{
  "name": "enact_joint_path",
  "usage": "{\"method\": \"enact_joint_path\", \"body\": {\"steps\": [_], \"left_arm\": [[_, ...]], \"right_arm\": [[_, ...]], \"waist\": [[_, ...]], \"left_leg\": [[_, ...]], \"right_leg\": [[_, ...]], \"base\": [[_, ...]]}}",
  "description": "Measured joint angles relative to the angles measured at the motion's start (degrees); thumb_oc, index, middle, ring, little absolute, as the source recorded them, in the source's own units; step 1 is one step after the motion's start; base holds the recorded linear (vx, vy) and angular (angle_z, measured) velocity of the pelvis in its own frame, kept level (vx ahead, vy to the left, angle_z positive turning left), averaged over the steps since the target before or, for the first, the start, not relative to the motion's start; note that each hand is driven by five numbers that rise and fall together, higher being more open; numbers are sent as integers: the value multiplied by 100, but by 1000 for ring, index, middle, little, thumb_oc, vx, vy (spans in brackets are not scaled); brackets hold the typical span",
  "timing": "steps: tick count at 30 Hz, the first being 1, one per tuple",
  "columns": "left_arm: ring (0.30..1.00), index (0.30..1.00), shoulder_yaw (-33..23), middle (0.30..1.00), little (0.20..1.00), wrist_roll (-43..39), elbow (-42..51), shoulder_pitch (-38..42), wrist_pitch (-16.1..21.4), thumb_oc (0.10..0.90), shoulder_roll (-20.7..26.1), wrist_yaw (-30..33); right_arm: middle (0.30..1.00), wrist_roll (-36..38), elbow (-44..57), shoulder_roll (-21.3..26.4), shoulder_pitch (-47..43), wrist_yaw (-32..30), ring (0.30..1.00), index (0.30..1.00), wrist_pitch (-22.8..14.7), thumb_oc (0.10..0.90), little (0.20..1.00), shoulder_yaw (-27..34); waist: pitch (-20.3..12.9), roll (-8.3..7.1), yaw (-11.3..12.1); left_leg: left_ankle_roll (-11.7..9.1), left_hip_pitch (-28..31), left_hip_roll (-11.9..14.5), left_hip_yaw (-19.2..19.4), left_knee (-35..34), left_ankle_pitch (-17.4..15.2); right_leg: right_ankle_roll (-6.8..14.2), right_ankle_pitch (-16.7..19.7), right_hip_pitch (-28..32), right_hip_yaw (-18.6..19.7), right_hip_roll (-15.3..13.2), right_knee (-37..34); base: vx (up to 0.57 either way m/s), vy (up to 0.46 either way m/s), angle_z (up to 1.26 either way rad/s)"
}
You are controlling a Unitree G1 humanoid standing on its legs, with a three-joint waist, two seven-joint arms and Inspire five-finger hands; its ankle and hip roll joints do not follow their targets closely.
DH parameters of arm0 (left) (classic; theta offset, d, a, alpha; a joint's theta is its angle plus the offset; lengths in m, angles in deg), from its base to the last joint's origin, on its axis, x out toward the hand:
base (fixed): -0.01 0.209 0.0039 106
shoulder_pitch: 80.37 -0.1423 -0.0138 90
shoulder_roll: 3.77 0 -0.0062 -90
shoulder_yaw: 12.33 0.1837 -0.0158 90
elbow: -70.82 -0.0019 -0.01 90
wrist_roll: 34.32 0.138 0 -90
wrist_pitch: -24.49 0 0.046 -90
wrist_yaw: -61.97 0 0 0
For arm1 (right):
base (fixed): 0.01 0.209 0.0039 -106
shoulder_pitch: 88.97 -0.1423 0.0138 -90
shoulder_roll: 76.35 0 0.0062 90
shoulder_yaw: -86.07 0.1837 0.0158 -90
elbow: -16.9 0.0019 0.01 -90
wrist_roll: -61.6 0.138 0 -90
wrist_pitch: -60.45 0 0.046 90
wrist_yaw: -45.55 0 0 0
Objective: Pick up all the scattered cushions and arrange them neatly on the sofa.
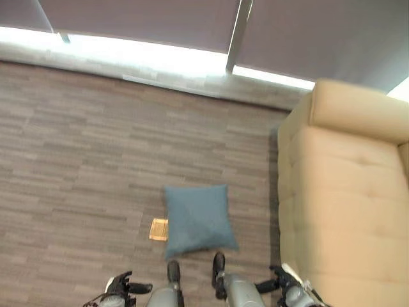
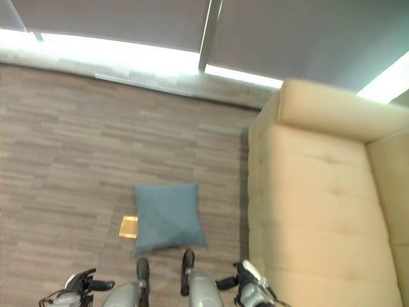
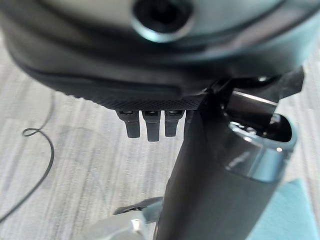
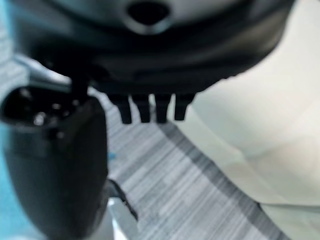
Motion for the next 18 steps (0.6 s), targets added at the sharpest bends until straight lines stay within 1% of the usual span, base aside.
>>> {"method": "enact_joint_path", "body": {"steps": [1,2,3,4,5,6,7,8,10,11,12,13,15,16,17,18], "left_arm": [[900,900,-6,900,900,-62,-10,138,8,800,2,38],[900,900,50,900,900,-190,25,321,39,800,14,64],[900,900,82,900,900,-257,49,442,84,800,24,90],[900,900,81,900,900,-320,81,543,113,800,28,143],[900,900,168,900,900,-424,222,750,146,800,64,213],[900,900,173,900,900,-462,260,854,180,800,86,213],[900,900,207,900,900,-647,447,1011,238,800,133,294],[900,900,225,900,900,-673,470,1121,263,800,155,303],[900,900,229,900,900,-892,598,1353,343,800,172,376],[900,900,358,900,900,-1090,684,1554,439,800,199,449],[900,900,452,900,900,-1145,699,1674,486,800,232,448],[900,900,508,900,900,-1294,694,1932,520,800,273,458],[900,900,648,900,900,-1451,709,2232,578,800,363,478],[900,900,735,900,900,-1514,843,2301,584,800,406,551],[900,900,844,900,900,-1541,913,2366,618,800,480,588],[900,900,842,900,900,-1548,982,2458,673,800,515,602]], "right_arm": [[900,31,56,11,-201,-8,900,900,-20,800,900,1],[900,112,202,86,-460,-84,900,900,-12,800,900,-152],[900,129,295,132,-626,-114,900,900,-37,800,900,-177],[900,214,419,172,-811,-115,900,900,-34,800,900,-174],[900,342,656,266,-1195,-171,900,900,-30,800,900,-271],[900,379,744,319,-1345,-231,900,900,-64,800,900,-320],[900,493,990,375,-1724,-339,900,900,-91,800,900,-446],[900,523,1055,390,-1895,-395,900,900,-107,800,900,-470],[900,603,1115,398,-2432,-506,900,900,-126,800,900,-755],[900,683,1083,417,-2773,-552,900,900,-126,800,900,-872],[900,709,1068,418,-2949,-606,900,900,-134,800,900,-866],[900,781,1044,422,-3326,-659,900,900,-129,800,900,-968],[900,899,1049,410,-3684,-736,900,900,-129,800,900,-1022],[900,955,1022,427,-3853,-734,900,900,-113,800,900,-1098],[900,986,919,447,-3988,-752,900,900,-115,800,900,-1211],[900,996,893,438,-4123,-763,900,900,-115,800,900,-1183]], "waist": [[180,40,13],[334,69,39],[457,84,40],[561,87,41],[750,82,29],[862,79,9],[974,47,-34],[1020,22,-36],[1090,-13,-40],[1097,-13,-38],[1122,-17,-36],[1124,-17,-38],[1147,-32,-28],[1139,-33,-42],[1147,-36,-39],[1153,-31,-23]], "left_leg": [[-22,-118,19,-26,31,29],[-39,-397,46,-45,175,35],[-45,-520,60,-46,206,36],[-66,-642,66,-45,221,54],[-103,-934,82,-32,329,84],[-118,-1040,91,-35,371,95],[-144,-1339,101,-34,429,132],[-149,-1494,108,-34,464,149],[-169,-1792,133,-33,536,168],[-151,-2161,144,-38,729,191],[-138,-2336,149,-40,823,175],[-133,-2690,157,-48,989,160],[-151,-3085,174,-74,1238,111],[-149,-3301,177,-48,1416,95],[-138,-3457,174,-62,1584,-2],[-137,-3607,184,-84,1659,-18]], "right_leg": [[-40,26,-91,-38,10,34],[-66,9,-391,-35,9,205],[-88,-8,-518,-45,8,263],[-90,-7,-654,-43,8,305],[-121,15,-948,-35,5,410],[-159,42,-1055,-32,8,436],[-186,63,-1366,-30,5,519],[-215,84,-1523,-30,6,561],[-226,89,-1816,-31,15,619],[-290,129,-2171,-20,3,785],[-318,114,-2340,-13,-5,873],[-345,96,-2682,-3,-17,1030],[-408,54,-3056,-1,-35,1241],[-415,13,-3272,0,-84,1447],[-461,-65,-3424,22,-98,1597],[-462,-72,-3562,13,-98,1651]], "base": [[-145,-129,17],[-91,-92,8],[-105,-96,2],[-96,-87,0],[-115,-99,-2],[-130,-91,-1],[-61,-89,0],[-65,-65,1],[-78,-78,1],[-71,-88,2],[-49,-90,6],[-33,-60,5],[-26,-90,6],[-12,-127,9],[18,-101,8],[19,-101,7]]}}
